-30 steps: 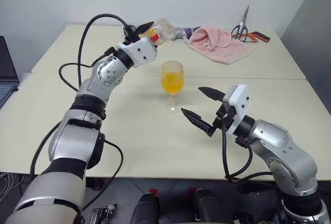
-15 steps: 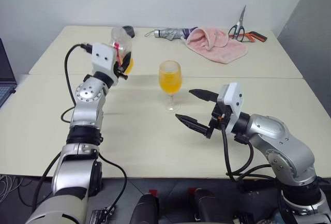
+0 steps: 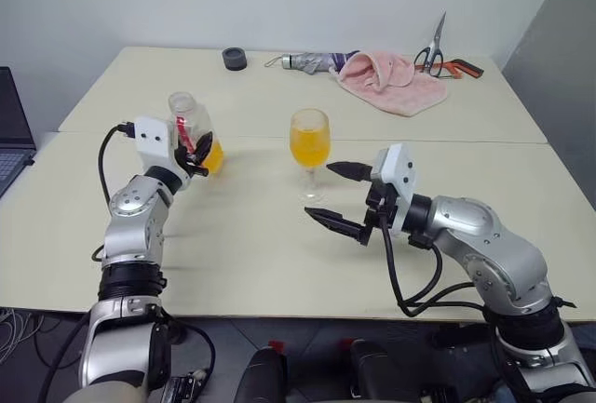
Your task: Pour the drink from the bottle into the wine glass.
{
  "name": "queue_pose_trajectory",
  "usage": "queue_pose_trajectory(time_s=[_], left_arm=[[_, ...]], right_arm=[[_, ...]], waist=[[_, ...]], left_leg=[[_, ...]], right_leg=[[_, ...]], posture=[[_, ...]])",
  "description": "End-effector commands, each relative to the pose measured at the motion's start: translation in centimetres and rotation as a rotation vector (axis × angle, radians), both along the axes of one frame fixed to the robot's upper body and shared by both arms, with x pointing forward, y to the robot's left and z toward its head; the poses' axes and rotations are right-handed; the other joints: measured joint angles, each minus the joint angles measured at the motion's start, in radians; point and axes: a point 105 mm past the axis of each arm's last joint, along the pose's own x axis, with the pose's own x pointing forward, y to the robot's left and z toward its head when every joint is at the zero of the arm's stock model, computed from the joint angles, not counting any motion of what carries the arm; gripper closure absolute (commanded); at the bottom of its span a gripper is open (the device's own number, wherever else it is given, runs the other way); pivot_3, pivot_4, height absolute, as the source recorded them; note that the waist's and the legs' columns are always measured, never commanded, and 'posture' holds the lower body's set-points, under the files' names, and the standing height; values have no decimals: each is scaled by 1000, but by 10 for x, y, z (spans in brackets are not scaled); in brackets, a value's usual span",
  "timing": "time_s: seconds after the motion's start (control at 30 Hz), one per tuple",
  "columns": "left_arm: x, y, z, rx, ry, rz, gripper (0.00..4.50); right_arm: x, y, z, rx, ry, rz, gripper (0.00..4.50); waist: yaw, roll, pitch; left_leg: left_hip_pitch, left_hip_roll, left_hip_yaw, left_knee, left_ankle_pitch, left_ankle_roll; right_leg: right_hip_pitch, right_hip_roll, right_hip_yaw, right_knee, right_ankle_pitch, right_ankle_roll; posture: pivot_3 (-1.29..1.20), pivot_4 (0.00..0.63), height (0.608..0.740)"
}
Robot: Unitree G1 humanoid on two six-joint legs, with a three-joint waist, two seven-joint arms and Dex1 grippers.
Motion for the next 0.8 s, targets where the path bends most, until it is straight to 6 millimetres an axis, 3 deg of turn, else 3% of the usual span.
queue_pose_trajectory(time_s=[0.03, 0.4, 0.43, 0.67, 0.8], left_arm=[[-2, 7, 3, 6, -10, 0, 2794], [-1, 16, -18, -30, 40, 51, 2794], [-1, 16, -18, -41, 40, 54, 2083], [-2, 16, -17, -45, 32, 50, 18], [-6, 13, -16, -6, 9, 39, 18]], right_arm=[[-4, 4, 10, 6, -45, 16, 0], [0, 6, 23, 75, -73, -34, 0], [0, 6, 23, 76, -74, -35, 0], [-1, 6, 21, 70, -70, -33, 0], [-2, 5, 18, 65, -64, -32, 0]], waist=[[0, 0, 0], [-1, 0, 0], [-1, 0, 0], [0, 0, 0], [0, 0, 0]], left_leg=[[0, 0, 0, 0, 0, 0], [2, 0, 1, 0, 0, 0], [2, 0, 1, 0, 0, 0], [1, 0, 0, 0, 0, 0], [1, 0, 0, 0, 0, 0]], right_leg=[[0, 0, 0, 0, 0, 0], [0, 1, 1, 2, 0, 0], [0, 1, 1, 2, 0, 0], [0, 1, 0, 2, 0, 0], [0, 1, 0, 2, 0, 0]], posture=[[0, 150, 740], [0, 150, 740], [0, 150, 740], [0, 150, 740], [0, 150, 740]])
